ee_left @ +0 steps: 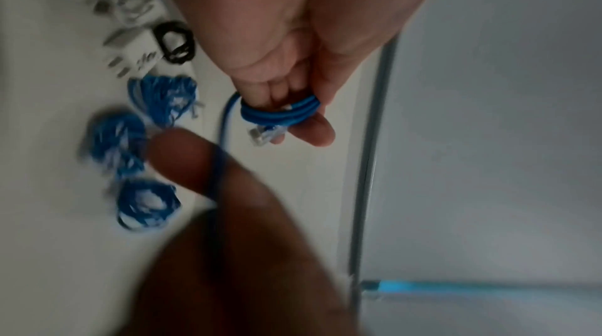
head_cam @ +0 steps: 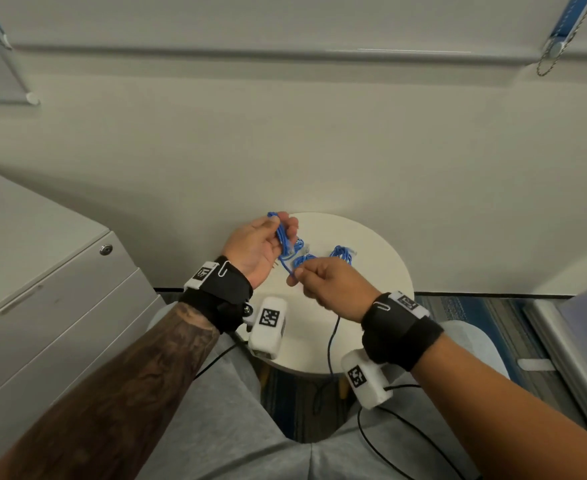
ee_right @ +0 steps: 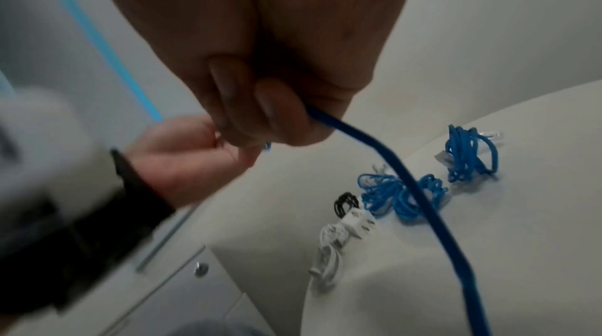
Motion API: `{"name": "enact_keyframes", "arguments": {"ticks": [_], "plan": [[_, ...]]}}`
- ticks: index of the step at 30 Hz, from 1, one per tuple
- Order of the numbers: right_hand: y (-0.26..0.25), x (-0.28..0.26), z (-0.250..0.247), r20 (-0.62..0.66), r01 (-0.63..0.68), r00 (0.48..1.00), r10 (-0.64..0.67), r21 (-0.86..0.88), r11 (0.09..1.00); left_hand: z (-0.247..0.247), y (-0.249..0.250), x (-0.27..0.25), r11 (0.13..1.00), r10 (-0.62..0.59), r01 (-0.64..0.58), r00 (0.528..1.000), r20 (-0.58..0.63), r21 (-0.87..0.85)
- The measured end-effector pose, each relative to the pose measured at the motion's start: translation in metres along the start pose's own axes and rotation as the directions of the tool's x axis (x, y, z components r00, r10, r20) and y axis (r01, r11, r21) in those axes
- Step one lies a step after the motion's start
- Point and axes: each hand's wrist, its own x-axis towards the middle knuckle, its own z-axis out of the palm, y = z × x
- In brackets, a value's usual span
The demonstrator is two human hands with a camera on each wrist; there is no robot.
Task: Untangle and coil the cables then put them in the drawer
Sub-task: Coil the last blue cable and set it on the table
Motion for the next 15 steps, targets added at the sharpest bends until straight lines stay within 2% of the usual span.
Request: {"name": "enact_keyframes", "arguments": {"ticks": [3, 5, 8, 10, 13, 15], "plan": [[-0.011, 0.001, -0.019, -0.052, 0.082, 0.995, -0.083, -0.017, 0.996, 0.0, -0.007, -0.006, 0.97, 0.042, -0.044, 0.999, 0.013, 0.237], [-0.017, 0.002, -0.03, -0.094, 0.134, 0.986, -0.135, -0.018, 0.991, 0.0, -0.011, -0.009, 0.949, 0.017, -0.029, 0.999, 0.042, 0.315], [-0.018, 0.009, -0.045, -0.152, 0.182, 0.968, -0.201, -0.129, 0.975, 0.003, -0.015, -0.017, 0.937, -0.061, 0.01, 0.989, 0.134, 0.349], [-0.015, 0.015, -0.054, -0.198, 0.167, 0.959, -0.204, -0.188, 0.968, 0.008, -0.015, -0.025, 0.938, -0.105, 0.035, 0.977, 0.187, 0.344], [-0.011, 0.021, -0.06, -0.215, 0.165, 0.95, -0.228, -0.274, 0.947, 0.01, -0.015, -0.03, 0.924, -0.133, 0.028, 0.959, 0.251, 0.381], [-0.009, 0.023, -0.061, -0.226, 0.188, 0.941, -0.252, -0.267, 0.945, 0.009, -0.015, -0.032, 0.919, -0.142, 0.026, 0.953, 0.269, 0.393]]}}
